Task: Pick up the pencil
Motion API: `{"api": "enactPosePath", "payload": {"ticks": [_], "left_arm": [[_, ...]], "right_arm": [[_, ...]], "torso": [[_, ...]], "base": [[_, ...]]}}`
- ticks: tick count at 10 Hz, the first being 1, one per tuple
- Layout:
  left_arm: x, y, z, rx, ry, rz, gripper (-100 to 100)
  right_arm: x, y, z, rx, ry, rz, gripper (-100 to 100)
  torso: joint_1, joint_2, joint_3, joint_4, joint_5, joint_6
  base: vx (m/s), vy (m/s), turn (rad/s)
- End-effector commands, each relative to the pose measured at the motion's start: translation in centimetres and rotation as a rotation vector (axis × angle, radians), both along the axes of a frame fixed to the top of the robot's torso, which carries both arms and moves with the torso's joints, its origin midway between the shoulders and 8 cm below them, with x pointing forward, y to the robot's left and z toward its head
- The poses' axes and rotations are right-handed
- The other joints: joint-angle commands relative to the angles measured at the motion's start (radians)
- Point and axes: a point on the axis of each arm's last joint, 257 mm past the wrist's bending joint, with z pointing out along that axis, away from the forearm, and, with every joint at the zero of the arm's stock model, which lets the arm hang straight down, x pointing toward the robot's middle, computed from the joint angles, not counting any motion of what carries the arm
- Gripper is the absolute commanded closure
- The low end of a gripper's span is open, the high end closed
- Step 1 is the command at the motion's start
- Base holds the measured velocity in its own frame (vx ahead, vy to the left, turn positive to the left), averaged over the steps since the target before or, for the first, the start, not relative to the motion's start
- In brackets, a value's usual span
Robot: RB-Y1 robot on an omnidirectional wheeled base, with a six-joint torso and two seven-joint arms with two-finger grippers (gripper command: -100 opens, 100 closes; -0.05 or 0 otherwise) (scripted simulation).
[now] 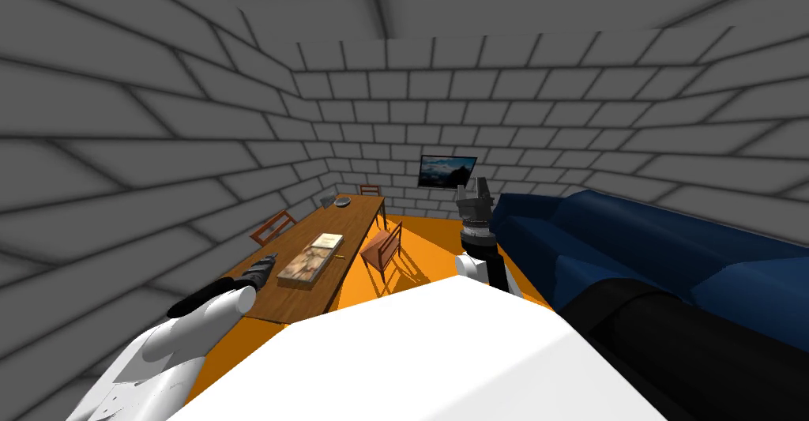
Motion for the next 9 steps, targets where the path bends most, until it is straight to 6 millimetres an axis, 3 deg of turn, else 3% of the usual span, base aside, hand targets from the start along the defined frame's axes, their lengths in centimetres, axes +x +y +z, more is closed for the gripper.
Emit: {"api": "enactPosePath", "payload": {"ticks": [1, 7, 9], "left_arm": [[-0.8, 0.7, -1.7, -0.031, 0.059, 0.019, -100], [-5.1, 1.0, -8.5, -0.169, 0.271, 0.076, -100], [-5.6, 0.7, -9.1, -0.184, 0.296, 0.079, -100]], "right_arm": [[0.0, 0.0, 0.0, 0.000, 0.000, 0.000, 0], [0.0, 0.0, 0.0, 0.000, 0.000, 0.000, 0], [0.0, 0.0, 0.0, 0.000, 0.000, 0.000, 0]], "torso": [[0.000, 0.000, 0.000, 0.000, 0.000, 0.000], [0.000, 0.000, 0.000, 0.000, 0.000, 0.000], [0.001, 0.000, 0.000, 0.000, 0.000, 0.000]], "base": [[0.058, 0.013, -0.212], [0.054, 0.022, -0.163], [0.034, 0.022, -0.067]]}}
